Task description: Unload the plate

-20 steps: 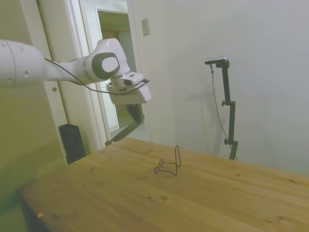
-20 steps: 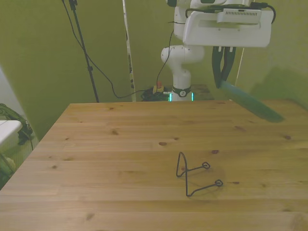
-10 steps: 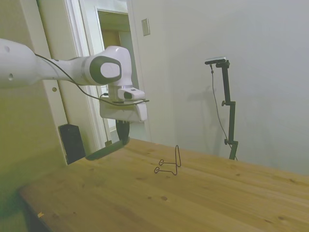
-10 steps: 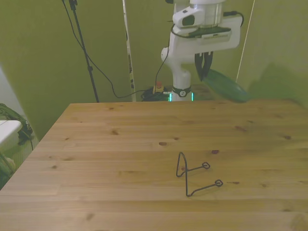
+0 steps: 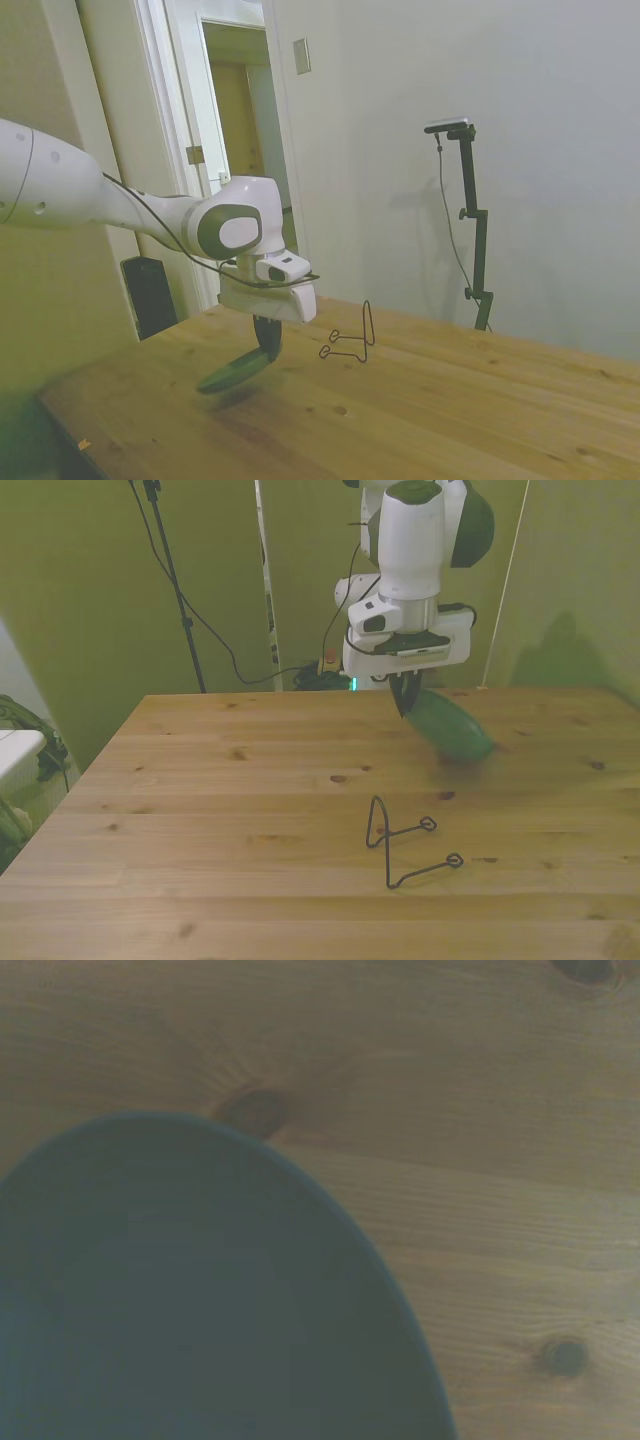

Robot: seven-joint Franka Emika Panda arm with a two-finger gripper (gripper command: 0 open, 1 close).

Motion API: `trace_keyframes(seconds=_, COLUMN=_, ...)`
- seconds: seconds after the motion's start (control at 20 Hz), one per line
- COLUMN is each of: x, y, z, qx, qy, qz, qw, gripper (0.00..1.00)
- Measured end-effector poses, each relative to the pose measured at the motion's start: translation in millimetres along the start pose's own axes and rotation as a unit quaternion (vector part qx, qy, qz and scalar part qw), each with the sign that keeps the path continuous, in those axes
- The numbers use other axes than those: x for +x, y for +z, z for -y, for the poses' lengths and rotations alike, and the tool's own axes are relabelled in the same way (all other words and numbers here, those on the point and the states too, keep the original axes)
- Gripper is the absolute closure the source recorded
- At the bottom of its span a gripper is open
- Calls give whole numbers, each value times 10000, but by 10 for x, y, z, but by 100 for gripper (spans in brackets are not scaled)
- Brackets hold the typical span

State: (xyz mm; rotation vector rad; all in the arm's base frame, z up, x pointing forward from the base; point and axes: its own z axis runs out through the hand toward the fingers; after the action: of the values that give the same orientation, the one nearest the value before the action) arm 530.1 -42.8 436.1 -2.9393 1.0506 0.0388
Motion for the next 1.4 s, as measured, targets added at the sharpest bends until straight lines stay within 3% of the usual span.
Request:
trace_keyframes(seconds=0.3, x=143, y=401, z=-199, qx=-82, qy=160, qz=-71, qw=9998, gripper=100)
trace_keyframes(seconds=0.5, x=192, y=496, z=-223, qx=-176, qy=138, qz=-95, qw=9997, gripper=100)
trace_keyframes(seconds=0.55, x=192, y=496, z=-223, qx=-180, qy=133, qz=-101, qw=9997, gripper=0)
trace_keyframes(seconds=1.4, x=191, y=495, z=-225, qx=-206, qy=81, qz=-170, qw=9996, gripper=0)
